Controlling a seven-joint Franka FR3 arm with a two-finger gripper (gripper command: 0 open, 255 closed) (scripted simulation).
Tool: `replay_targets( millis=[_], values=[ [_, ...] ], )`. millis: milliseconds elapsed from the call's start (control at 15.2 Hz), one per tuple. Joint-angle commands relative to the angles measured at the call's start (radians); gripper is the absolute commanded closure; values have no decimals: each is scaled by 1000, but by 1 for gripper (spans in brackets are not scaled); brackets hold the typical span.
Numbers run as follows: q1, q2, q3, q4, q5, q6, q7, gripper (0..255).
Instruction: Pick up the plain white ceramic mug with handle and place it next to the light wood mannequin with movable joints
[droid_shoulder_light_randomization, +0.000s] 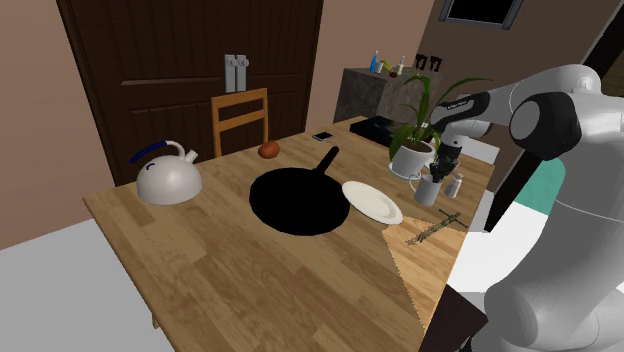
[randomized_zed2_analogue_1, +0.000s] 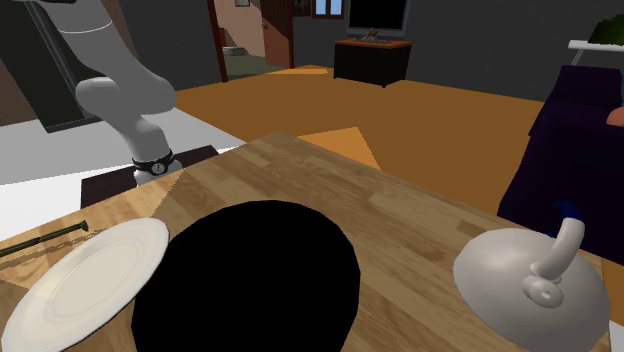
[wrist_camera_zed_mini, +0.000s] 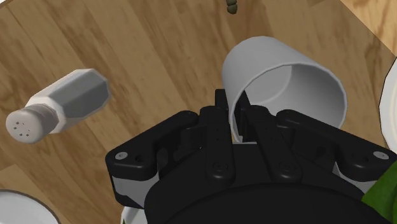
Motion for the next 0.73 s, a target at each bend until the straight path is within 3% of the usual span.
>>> replay_targets(
  millis=[0, 66, 132, 462, 660],
  values=[
    [0, 0, 0, 0, 0, 0, 0, 255],
    [0, 0, 0, 0, 0, 0, 0, 255],
    [0, 0, 0, 0, 0, 0, 0, 0],
    [0, 0, 0, 0, 0, 0, 0, 0],
    [1, -19, -2, 78, -7, -95, 5, 0]
  ],
)
